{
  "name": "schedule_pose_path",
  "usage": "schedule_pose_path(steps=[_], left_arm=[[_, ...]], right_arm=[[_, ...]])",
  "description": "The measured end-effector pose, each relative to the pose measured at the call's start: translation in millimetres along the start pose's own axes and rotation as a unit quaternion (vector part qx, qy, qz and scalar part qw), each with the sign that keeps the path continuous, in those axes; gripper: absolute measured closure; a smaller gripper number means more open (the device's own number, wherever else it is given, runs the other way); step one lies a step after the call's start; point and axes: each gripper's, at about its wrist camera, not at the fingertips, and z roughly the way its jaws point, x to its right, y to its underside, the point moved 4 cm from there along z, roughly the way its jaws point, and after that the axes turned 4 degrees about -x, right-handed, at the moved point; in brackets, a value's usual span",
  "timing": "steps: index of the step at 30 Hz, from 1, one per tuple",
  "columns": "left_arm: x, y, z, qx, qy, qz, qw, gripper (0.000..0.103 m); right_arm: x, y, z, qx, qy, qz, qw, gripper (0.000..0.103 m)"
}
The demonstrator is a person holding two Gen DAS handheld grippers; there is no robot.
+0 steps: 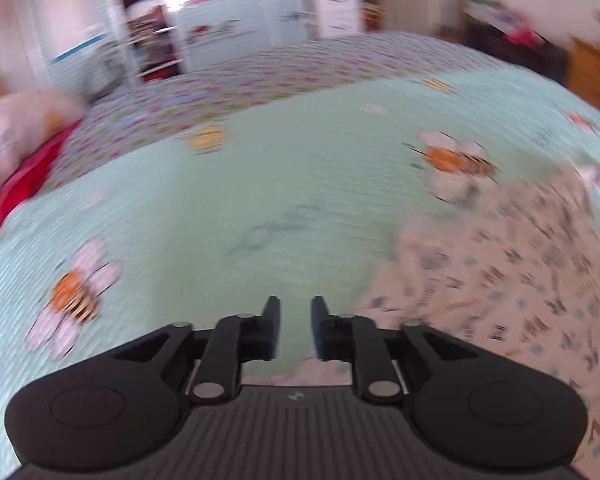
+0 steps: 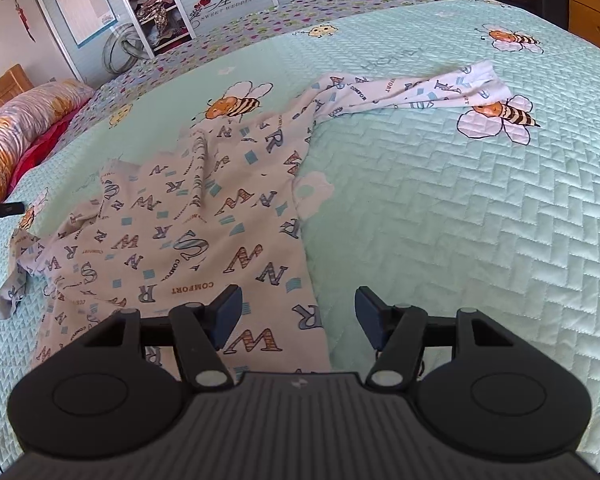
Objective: Fold clothes
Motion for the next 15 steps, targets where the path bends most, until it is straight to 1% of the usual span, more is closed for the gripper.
schedule_pose_path(steps=[2, 4, 6, 8, 9, 10, 11, 14, 15], left_arm=[[11.8, -4.6, 22.5, -0.024, 0.02, 0.012, 0.9995, 0.072], [20.6, -2.6, 41.1, -0.045, 0.041, 0.029, 0.9977, 0.072], [28.0, 2.4, 50.6, -0.054, 0.044, 0.054, 0.9961, 0.072], [32.5, 7.0, 55.7, -0.058, 0.038, 0.071, 0.9951, 0.072], [32.9, 8.0, 58.7, -0.059, 0.033, 0.075, 0.9948, 0.076], [31.7, 7.9, 62.1, -0.06, 0.027, 0.076, 0.9949, 0.085], [29.0, 6.5, 64.5, -0.058, 0.016, 0.078, 0.9951, 0.098], [15.4, -7.9, 64.6, -0.037, -0.001, 0.074, 0.9966, 0.098], [10.2, -14.7, 64.4, -0.029, -0.014, 0.073, 0.9968, 0.098]], right_arm=[[-2.4, 1.0, -1.3, -0.001, -0.002, -0.007, 1.0, 0.04], [-0.1, 0.9, -2.0, -0.001, 0.0, -0.009, 1.0, 0.04], [5.1, 0.2, -2.2, -0.001, 0.004, -0.006, 1.0, 0.04], [12.5, -0.6, -0.8, -0.002, 0.007, 0.002, 1.0, 0.04], [16.0, -0.6, 0.8, -0.003, 0.009, 0.007, 1.0, 0.04], [18.8, -0.9, 2.5, -0.004, 0.008, 0.012, 1.0, 0.04], [20.5, -1.4, 3.8, -0.006, 0.006, 0.016, 1.0, 0.04], [20.4, -2.4, 3.5, -0.004, 0.006, 0.015, 1.0, 0.04], [20.3, -3.0, 3.4, -0.003, 0.006, 0.014, 1.0, 0.04]])
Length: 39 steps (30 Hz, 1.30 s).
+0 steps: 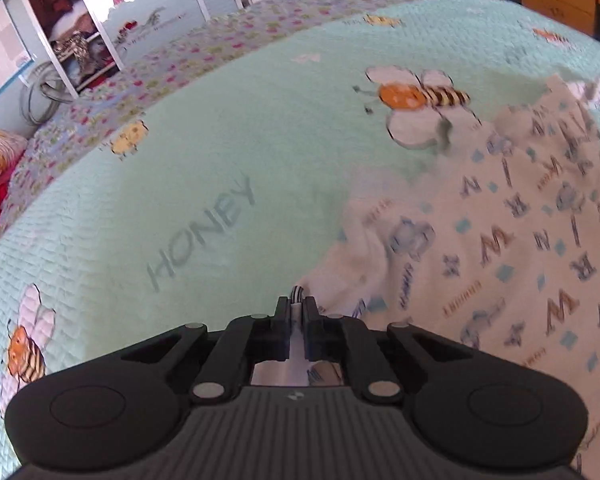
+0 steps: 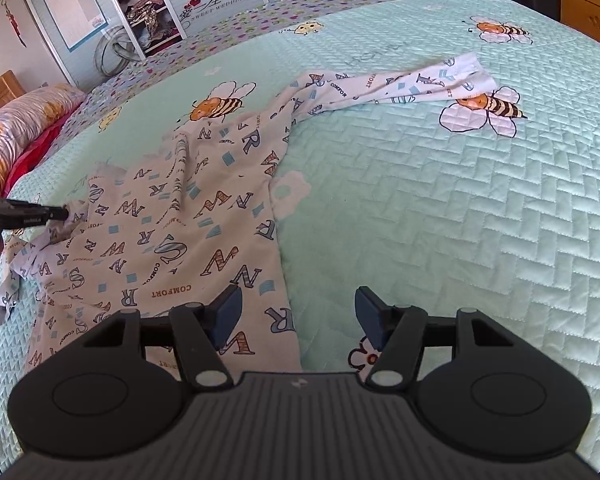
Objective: Fold clothes
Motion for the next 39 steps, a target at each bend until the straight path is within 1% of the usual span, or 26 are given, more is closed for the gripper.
schedule_pose_path(steps=[1, 2, 4, 5, 6, 7, 8, 9, 10, 11, 13, 15, 17, 18, 21, 24, 27, 28, 30, 32, 34, 35, 36, 37, 38, 39], left_arm=[[-8.2, -6.9, 0.2, 0.004, -0.019, -0.003, 0.9998, 0.098], [-18.5, -13.5, 1.3, 0.004, -0.029, -0.013, 0.9995, 0.098], [-34.1, -23.9, 5.6, -0.007, -0.007, -0.039, 0.9992, 0.097], [-37.3, -26.7, 6.8, -0.013, 0.007, -0.043, 0.999, 0.097], [-34.0, -26.2, 7.4, -0.024, 0.016, -0.036, 0.999, 0.093], [-28.3, -23.0, 6.7, -0.032, 0.015, -0.025, 0.9991, 0.093], [-23.9, -18.0, 4.6, -0.033, 0.004, -0.017, 0.9993, 0.091], [-22.4, -11.8, 2.1, -0.034, -0.004, -0.018, 0.9993, 0.078], [-22.6, -4.9, -0.2, -0.035, -0.008, -0.023, 0.9991, 0.073], [-23.6, 0.9, -3.6, -0.034, -0.008, -0.029, 0.999, 0.071], [-25.8, 5.2, -15.4, -0.012, 0.015, -0.038, 0.9991, 0.071], [-22.7, -1.7, -27.8, 0.016, 0.051, -0.035, 0.998, 0.071], [-11.6, -16.6, -30.0, 0.026, 0.067, -0.01, 0.9974, 0.07], [-4.4, -24.9, -26.4, 0.026, 0.068, 0.007, 0.9973, 0.067], [17.3, -42.0, -1.3, 0.003, 0.089, 0.042, 0.9952, 0.067], [29.9, -46.4, 27.5, -0.025, 0.107, 0.049, 0.9927, 0.067], [34.6, -42.1, 48.1, -0.048, 0.109, 0.049, 0.9917, 0.066], [36.0, -40.4, 51.6, -0.052, 0.109, 0.049, 0.9914, 0.066], [38.4, -39.5, 57.1, -0.053, 0.108, 0.052, 0.9914, 0.066], [38.4, -39.1, 59.4, -0.047, 0.109, 0.044, 0.9919, 0.067], [36.7, -39.1, 60.4, -0.036, 0.111, 0.033, 0.9926, 0.067], [36.6, -38.9, 60.3, -0.028, 0.111, 0.031, 0.9929, 0.073], [37.1, -38.3, 59.9, -0.019, 0.11, 0.032, 0.9933, 0.087], [37.6, -38.4, 59.6, -0.012, 0.106, 0.033, 0.9938, 0.094], [35.7, -40.2, 59.3, -0.003, 0.097, 0.03, 0.9948, 0.097], [31.4, -43.0, 58.8, 0.009, 0.086, 0.023, 0.996, 0.098]], right_arm=[[0.5, -0.5, 0.3, 0.0, 0.001, 0.0, 1.0, 0.04], [1.1, -1.0, 0.6, 0.0, 0.002, 0.001, 1.0, 0.04], [2.7, -2.2, 1.2, 0.0, 0.005, 0.002, 1.0, 0.04], [3.7, -2.7, 0.5, 0.001, 0.006, 0.003, 1.0, 0.04], [3.7, -3.4, -0.8, 0.004, 0.004, 0.005, 1.0, 0.04], [3.8, -4.1, -2.1, 0.006, 0.003, 0.007, 1.0, 0.04], [3.9, -4.9, -3.5, 0.009, 0.002, 0.008, 1.0, 0.04], [3.7, -6.5, -4.8, 0.012, 0.0, 0.006, 1.0, 0.04], [3.0, -8.2, -5.4, 0.015, -0.001, 0.004, 1.0, 0.04], [2.3, -10.0, -6.0, 0.018, -0.003, 0.002, 1.0, 0.04], [0.9, -13.9, -7.3, 0.025, -0.006, -0.003, 1.0, 0.04], [-0.5, -22.2, -8.6, 0.034, -0.011, -0.01, 0.999, 0.04], [-3.7, -35.2, -9.1, 0.048, -0.026, -0.018, 0.998, 0.04], [-5.7, -42.8, -8.8, 0.055, -0.035, -0.021, 0.998, 0.04], [-17.4, -75.5, -0.3, 0.073, -0.073, -0.034, 0.994, 0.039], [-39.4, -117.2, 24.7, 0.069, -0.123, -0.086, 0.986, 0.039], [-65.3, -156.2, 58.4, 0.057, -0.16, -0.146, 0.975, 0.039], [-74.3, -168.7, 73.7, 0.045, -0.165, -0.163, 0.972, 0.039], [-93.9, -190.3, 109.0, 0.007, -0.177, -0.197, 0.964, 0.038], [-106.1, -205.1, 146.7, -0.033, -0.169, -0.208, 0.963, 0.039], [-114.9, -210.7, 183.0, -0.066, -0.165, -0.203, 0.963, 0.039], [-117.7, -208.1, 196.4, -0.084, -0.167, -0.2, 0.962, 0.046], [-120.4, -204.3, 208.8, -0.102, -0.171, -0.2, 0.959, 0.071], [-122.6, -196.7, 215.8, -0.118, -0.174, -0.211, 0.955, 0.087], [-123.3, -192.7, 215.8, -0.115, -0.169, -0.222, 0.954, 0.095], [-120.3, -194.4, 210.6, -0.103, -0.171, -0.216, 0.956, 0.097]])
